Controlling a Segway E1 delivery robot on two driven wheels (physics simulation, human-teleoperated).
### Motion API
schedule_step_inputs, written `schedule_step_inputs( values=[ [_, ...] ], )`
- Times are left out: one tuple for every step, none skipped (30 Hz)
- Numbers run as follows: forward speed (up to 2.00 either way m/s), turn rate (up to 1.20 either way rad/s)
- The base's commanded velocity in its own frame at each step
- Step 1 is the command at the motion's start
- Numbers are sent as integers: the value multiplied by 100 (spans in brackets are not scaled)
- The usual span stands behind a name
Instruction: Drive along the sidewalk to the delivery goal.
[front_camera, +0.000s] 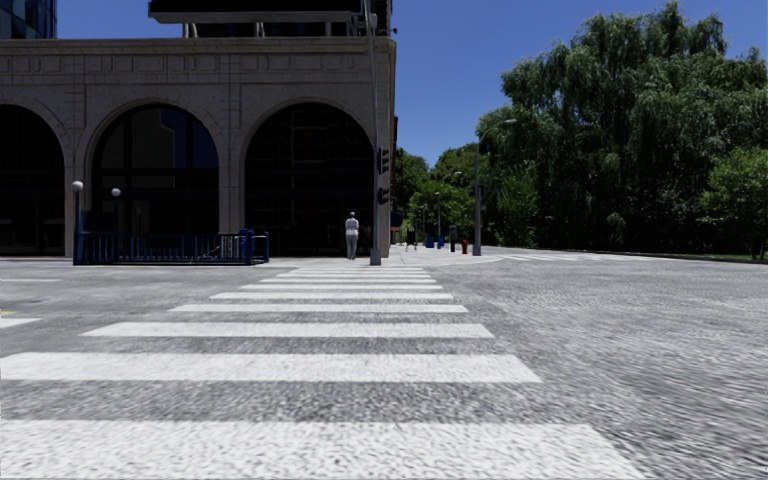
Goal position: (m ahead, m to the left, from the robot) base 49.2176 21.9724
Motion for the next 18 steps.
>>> schedule_step_inputs(
  values=[
    [200,0],
    [200,0],
    [200,0],
    [200,0],
    [200,0],
    [200,0],
    [200,0],
    [200,0],
    [200,0],
    [200,0],
    [200,0],
    [200,0],
    [200,0],
    [200,0],
    [200,0],
    [200,0],
    [200,0],
    [200,0]
  ],
)
